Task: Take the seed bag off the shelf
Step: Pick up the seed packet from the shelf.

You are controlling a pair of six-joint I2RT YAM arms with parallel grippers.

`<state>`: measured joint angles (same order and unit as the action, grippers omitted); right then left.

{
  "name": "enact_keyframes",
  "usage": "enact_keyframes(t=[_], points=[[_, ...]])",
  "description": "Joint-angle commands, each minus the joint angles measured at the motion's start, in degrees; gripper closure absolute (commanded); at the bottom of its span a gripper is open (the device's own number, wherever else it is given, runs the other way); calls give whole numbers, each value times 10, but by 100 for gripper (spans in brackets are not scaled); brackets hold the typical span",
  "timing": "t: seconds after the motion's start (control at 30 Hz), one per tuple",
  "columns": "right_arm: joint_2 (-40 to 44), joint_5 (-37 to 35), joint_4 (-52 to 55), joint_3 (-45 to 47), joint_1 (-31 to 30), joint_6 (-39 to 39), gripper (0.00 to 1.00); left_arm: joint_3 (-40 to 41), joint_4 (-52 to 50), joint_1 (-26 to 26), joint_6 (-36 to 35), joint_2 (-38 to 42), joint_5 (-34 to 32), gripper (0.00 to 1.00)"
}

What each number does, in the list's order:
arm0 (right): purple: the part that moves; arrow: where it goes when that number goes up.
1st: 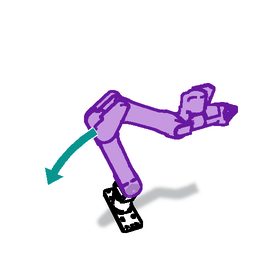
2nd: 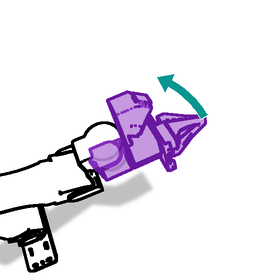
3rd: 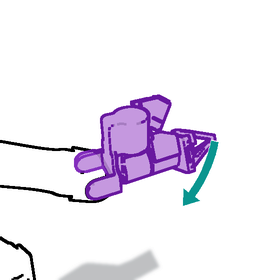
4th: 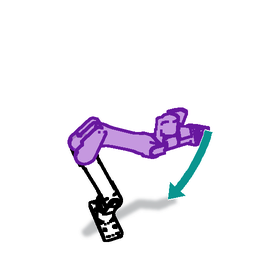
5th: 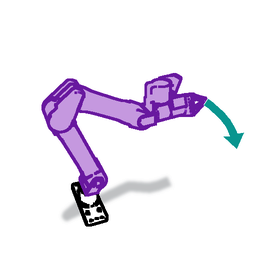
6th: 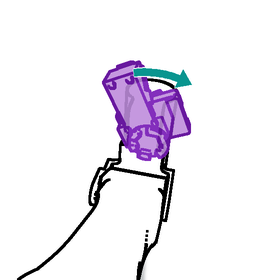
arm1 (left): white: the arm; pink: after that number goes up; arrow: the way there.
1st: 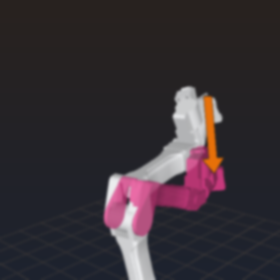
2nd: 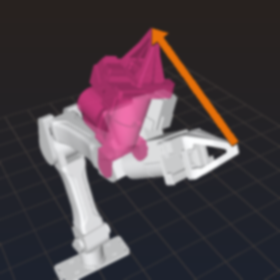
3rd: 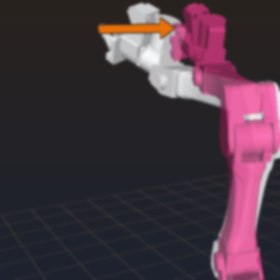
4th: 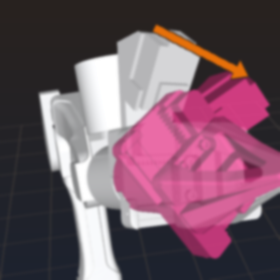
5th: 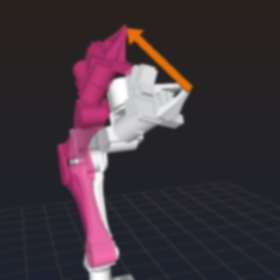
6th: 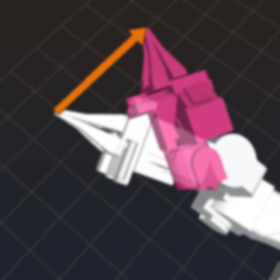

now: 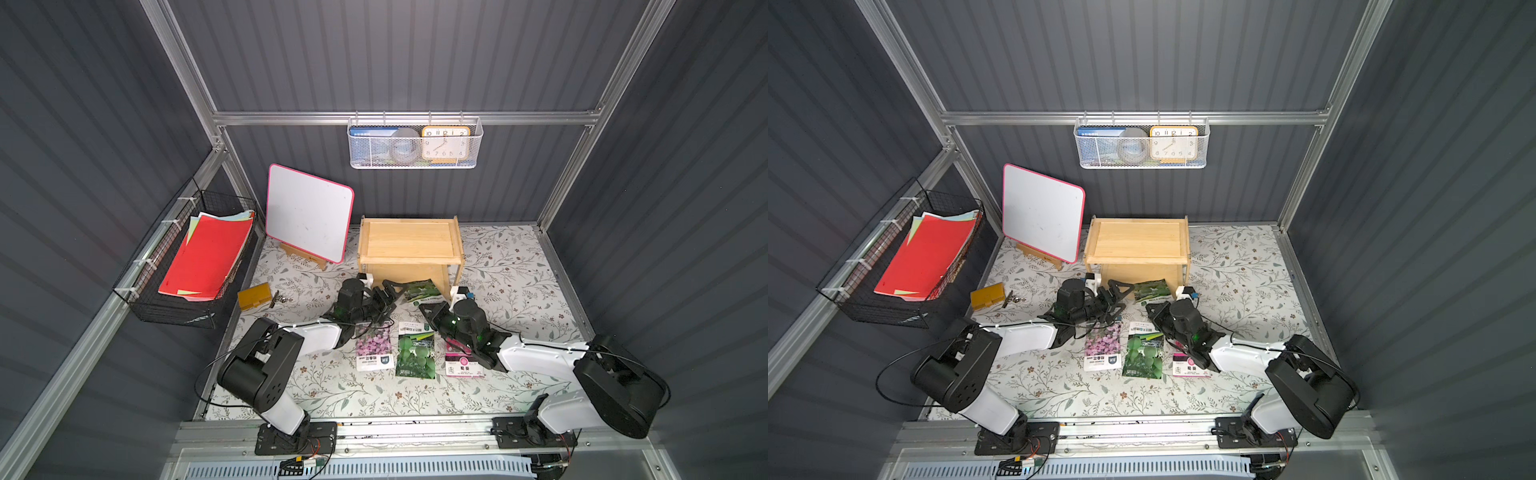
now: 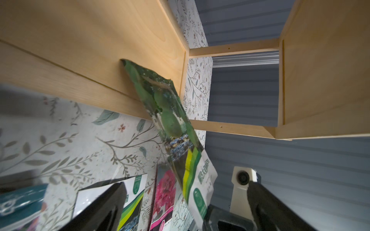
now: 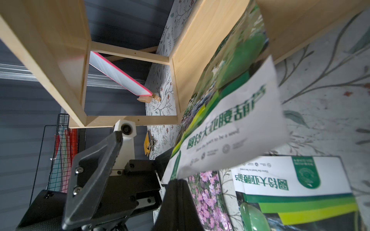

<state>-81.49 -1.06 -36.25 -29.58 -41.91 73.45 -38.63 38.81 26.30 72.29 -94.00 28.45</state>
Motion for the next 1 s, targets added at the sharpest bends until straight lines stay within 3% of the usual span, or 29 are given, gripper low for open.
enact_keyframes(t=[0.0, 0.37, 0.53, 0.7, 0.97], points=[[-16, 10, -22, -3, -5, 0, 100, -11, 38, 0, 11, -31, 36, 0], [-62, 24, -69, -16, -11, 16, 100, 5, 171, 0, 77, -111, 90, 4], [-68, 29, -75, -17, -18, 20, 100, -1, 170, -1, 80, -106, 85, 10], [-63, 30, -77, -13, -26, 21, 100, -6, 146, -1, 68, -92, 76, 32], [-55, 24, -77, -4, -31, 20, 100, -5, 158, 0, 68, -107, 80, 59]])
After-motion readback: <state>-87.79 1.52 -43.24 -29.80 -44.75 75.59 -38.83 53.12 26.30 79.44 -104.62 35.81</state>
